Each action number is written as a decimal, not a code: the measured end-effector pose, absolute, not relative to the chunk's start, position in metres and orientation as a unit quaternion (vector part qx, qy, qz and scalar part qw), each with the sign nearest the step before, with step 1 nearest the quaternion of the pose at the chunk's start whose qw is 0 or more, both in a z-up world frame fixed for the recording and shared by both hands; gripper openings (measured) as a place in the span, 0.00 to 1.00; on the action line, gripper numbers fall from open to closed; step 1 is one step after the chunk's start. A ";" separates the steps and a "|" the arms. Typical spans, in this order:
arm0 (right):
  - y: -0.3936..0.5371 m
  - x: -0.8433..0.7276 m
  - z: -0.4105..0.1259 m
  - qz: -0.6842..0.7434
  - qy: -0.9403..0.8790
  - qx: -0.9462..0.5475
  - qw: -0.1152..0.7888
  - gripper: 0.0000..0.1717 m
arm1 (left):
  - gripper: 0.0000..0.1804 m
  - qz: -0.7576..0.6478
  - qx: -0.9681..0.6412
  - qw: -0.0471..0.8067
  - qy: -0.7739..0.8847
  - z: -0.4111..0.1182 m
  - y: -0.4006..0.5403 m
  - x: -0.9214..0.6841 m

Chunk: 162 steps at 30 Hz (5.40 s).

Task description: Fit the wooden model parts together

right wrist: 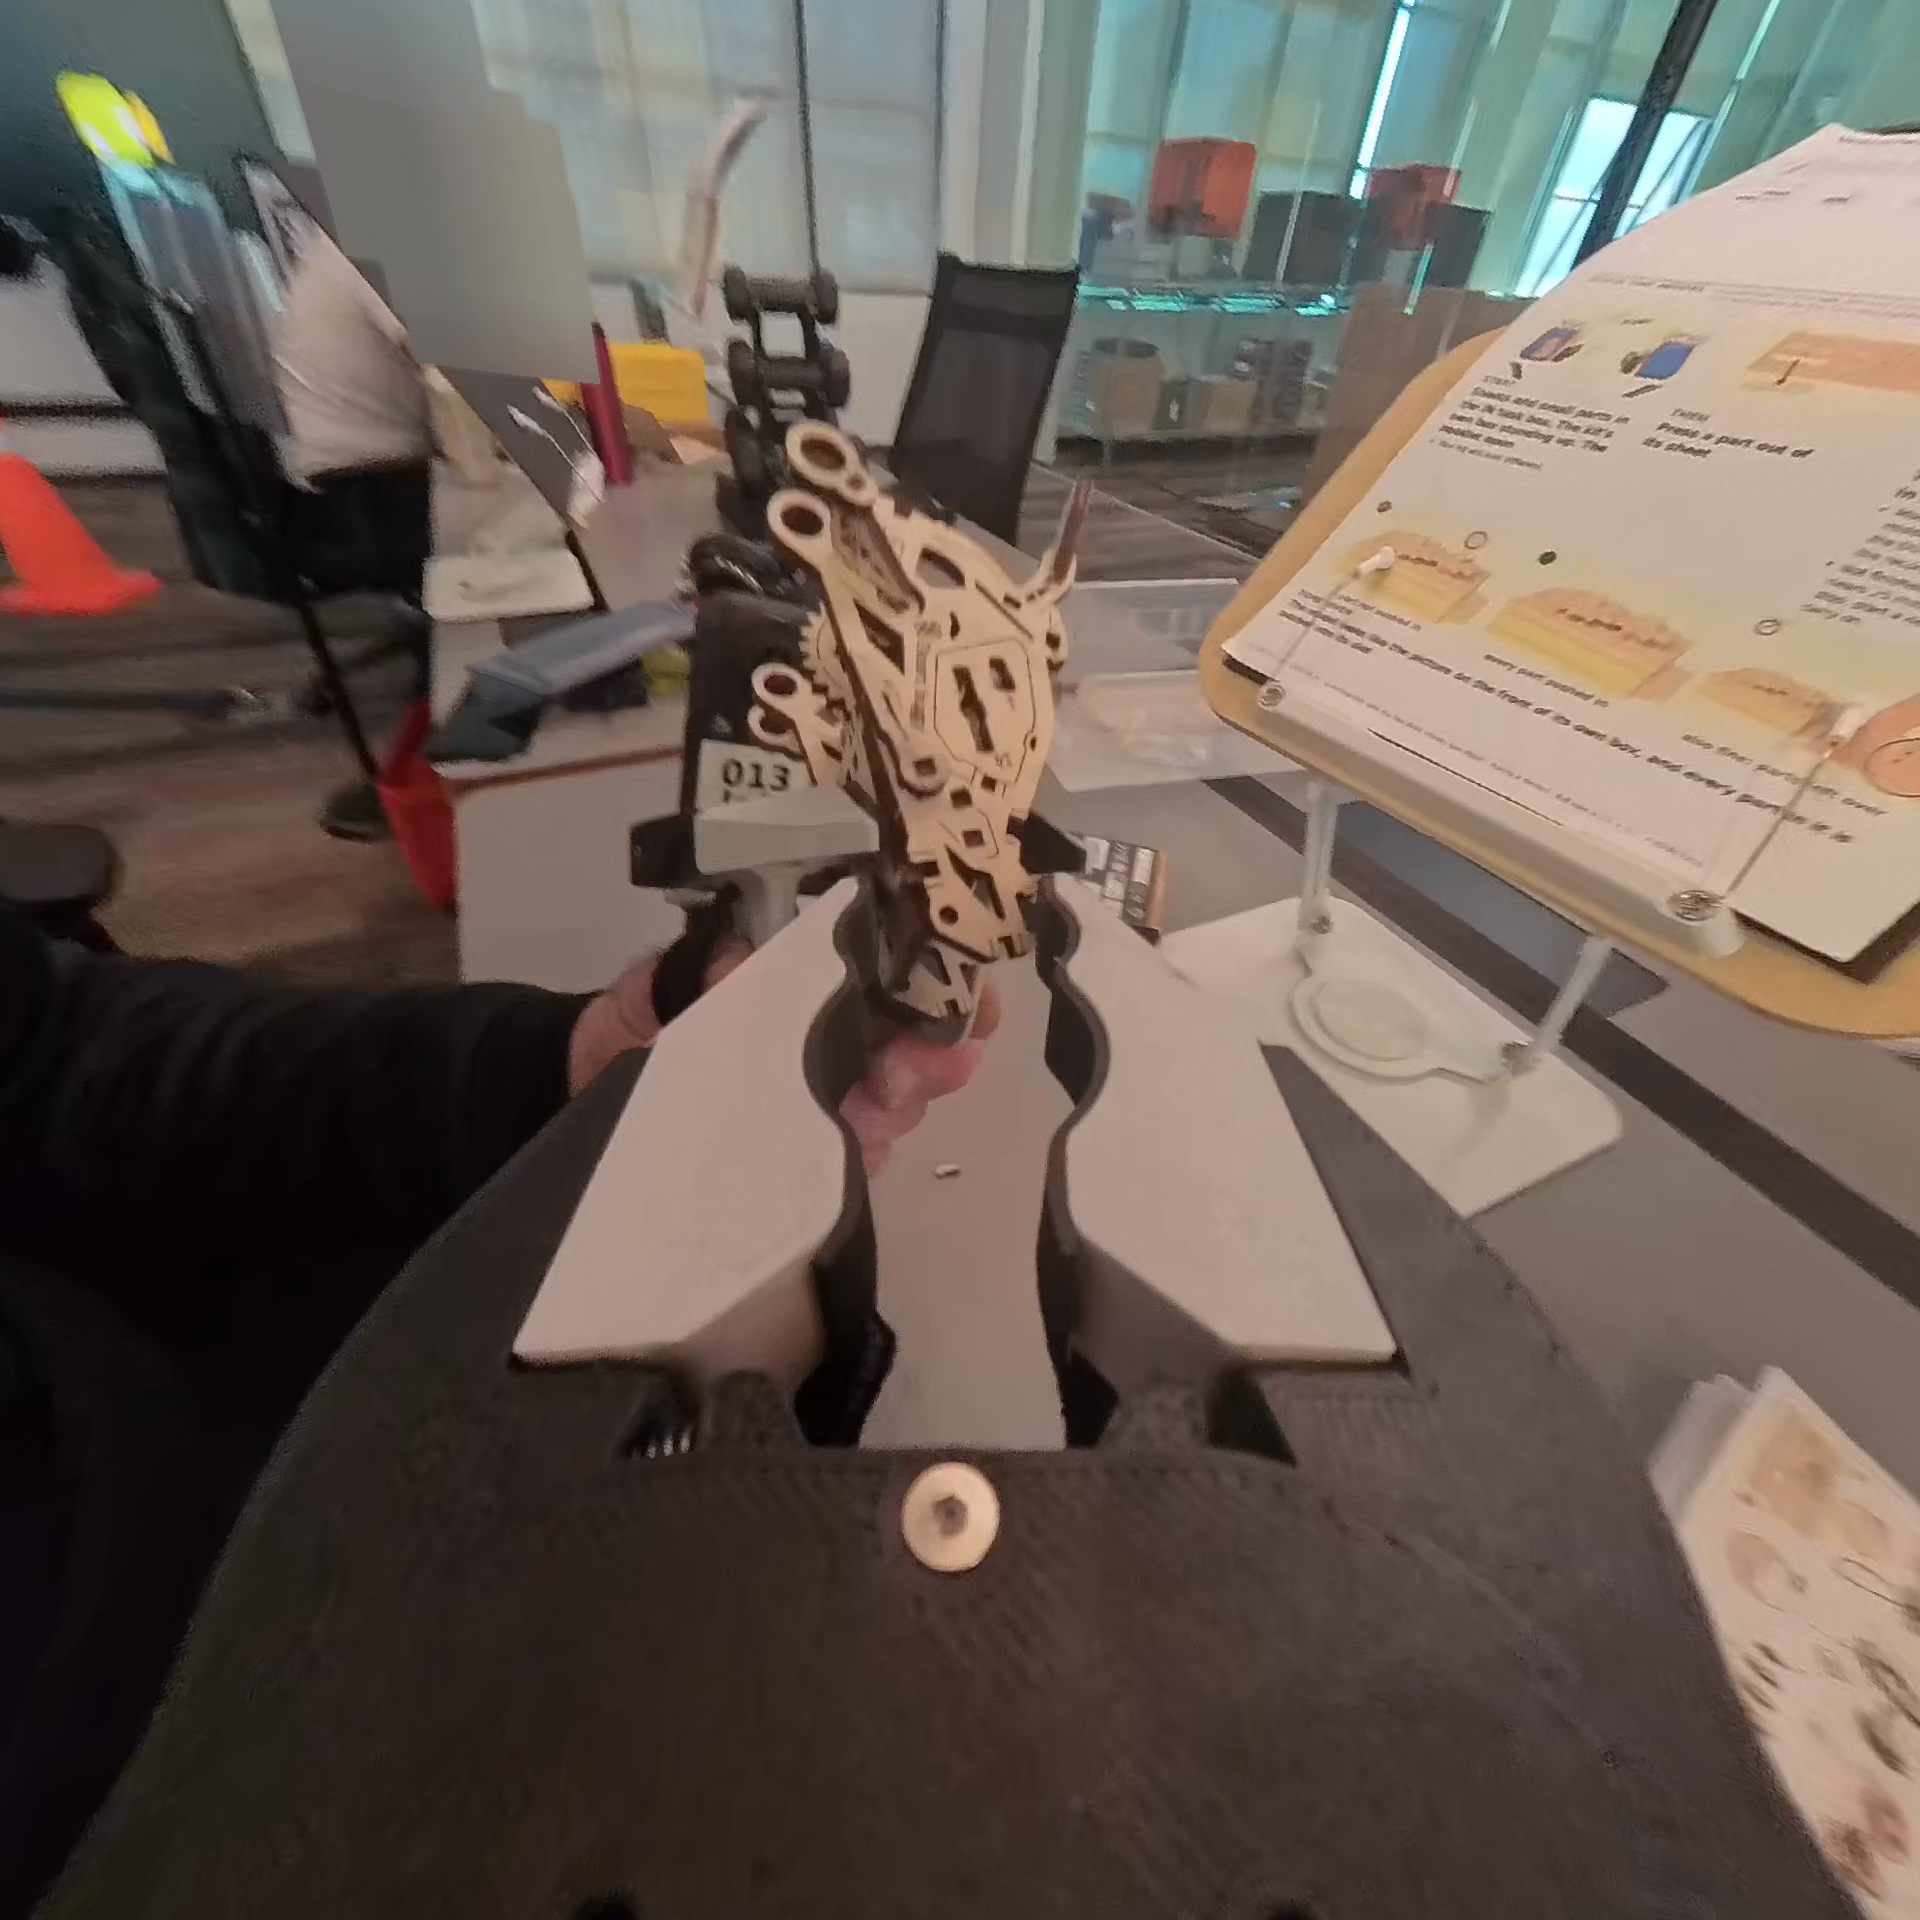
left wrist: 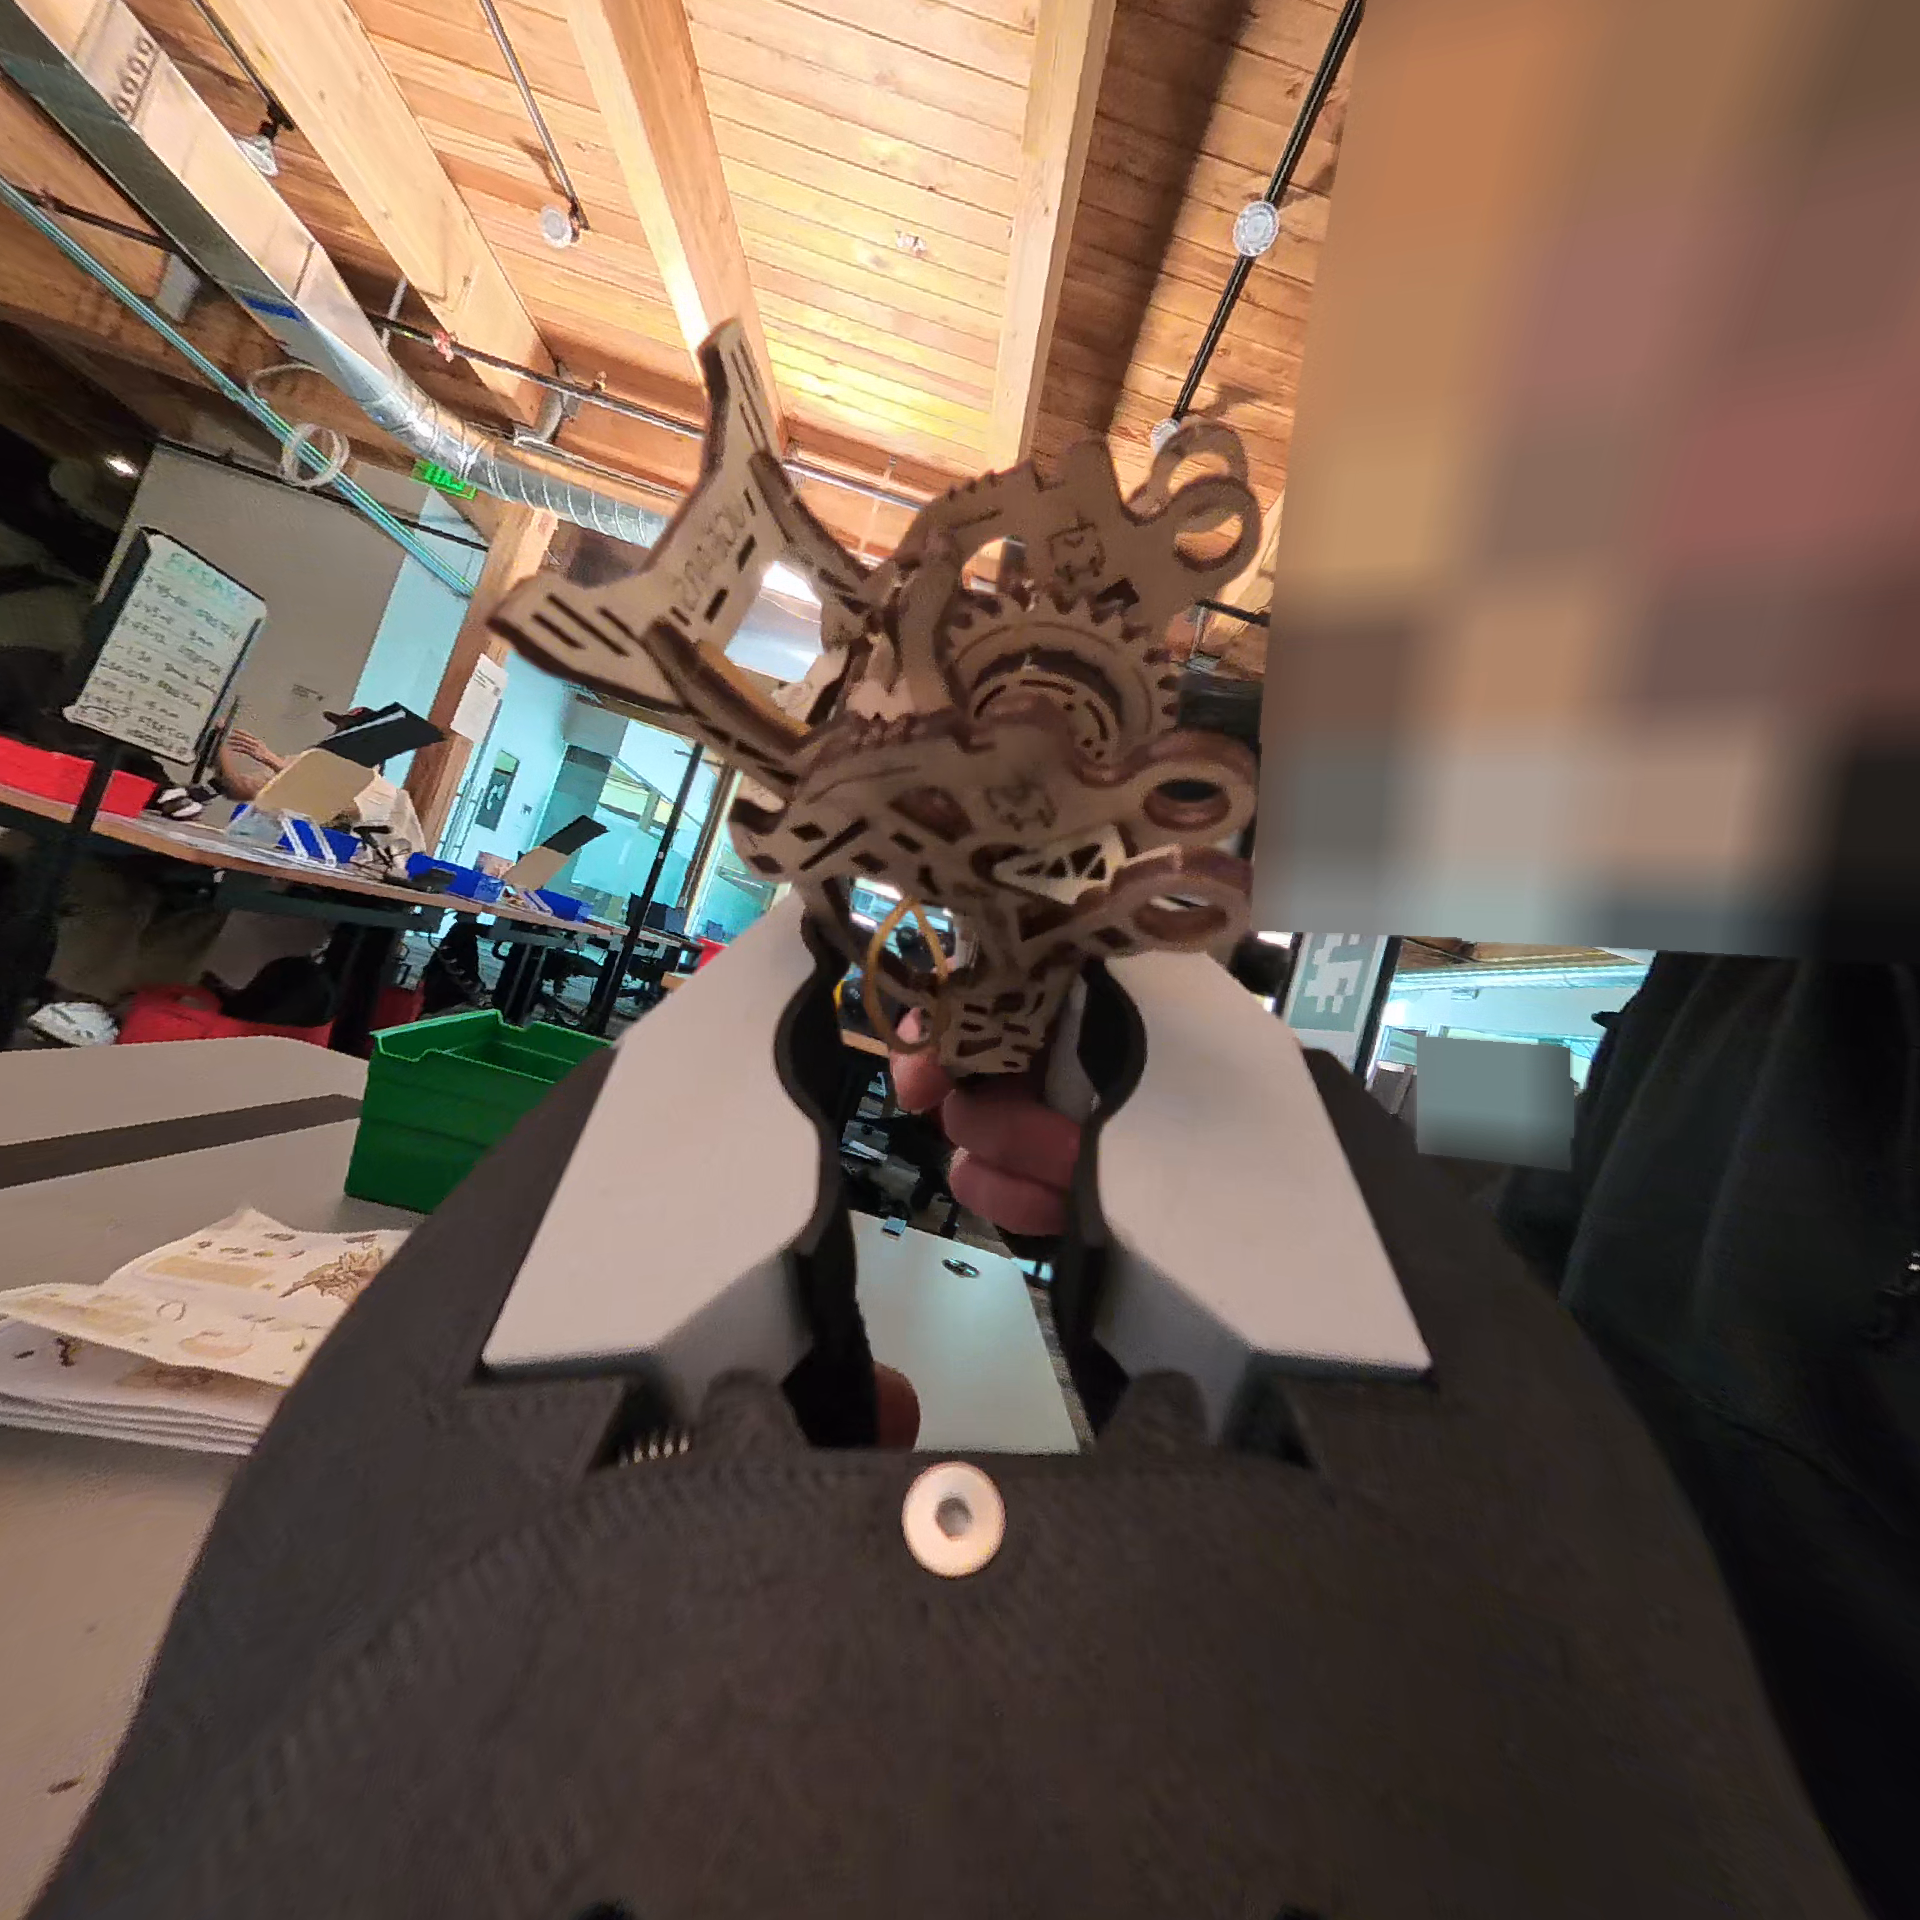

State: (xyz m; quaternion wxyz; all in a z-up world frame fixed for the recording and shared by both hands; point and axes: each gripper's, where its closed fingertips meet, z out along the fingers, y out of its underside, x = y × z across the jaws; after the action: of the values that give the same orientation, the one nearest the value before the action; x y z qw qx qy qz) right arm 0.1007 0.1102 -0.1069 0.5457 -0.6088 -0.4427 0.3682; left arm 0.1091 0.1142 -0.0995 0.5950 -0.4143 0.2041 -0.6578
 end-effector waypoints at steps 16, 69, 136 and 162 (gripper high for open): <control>0.109 0.101 -0.105 0.363 -0.459 -0.593 0.553 0.12 | 0.23 -0.661 -0.404 0.602 0.193 -0.097 0.115 0.107; 0.110 0.106 -0.144 0.428 -0.421 -0.597 0.533 0.08 | 0.23 -0.471 -0.612 0.580 0.258 -0.137 0.119 0.114; 0.111 0.114 -0.315 0.402 -0.416 -0.750 0.321 0.01 | 0.18 -0.342 -0.840 0.376 0.191 -0.324 0.118 0.103; 0.127 0.121 -0.311 0.397 -0.402 -0.754 0.335 0.04 | 0.17 -0.327 -0.834 0.399 0.197 -0.319 0.128 0.093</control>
State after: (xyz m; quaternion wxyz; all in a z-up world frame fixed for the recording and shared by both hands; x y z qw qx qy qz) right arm 0.1215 0.1271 -0.3107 0.3349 -0.7541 -0.4018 0.3971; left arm 0.0933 0.1279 -0.3186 0.3992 -0.8338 0.1968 -0.3267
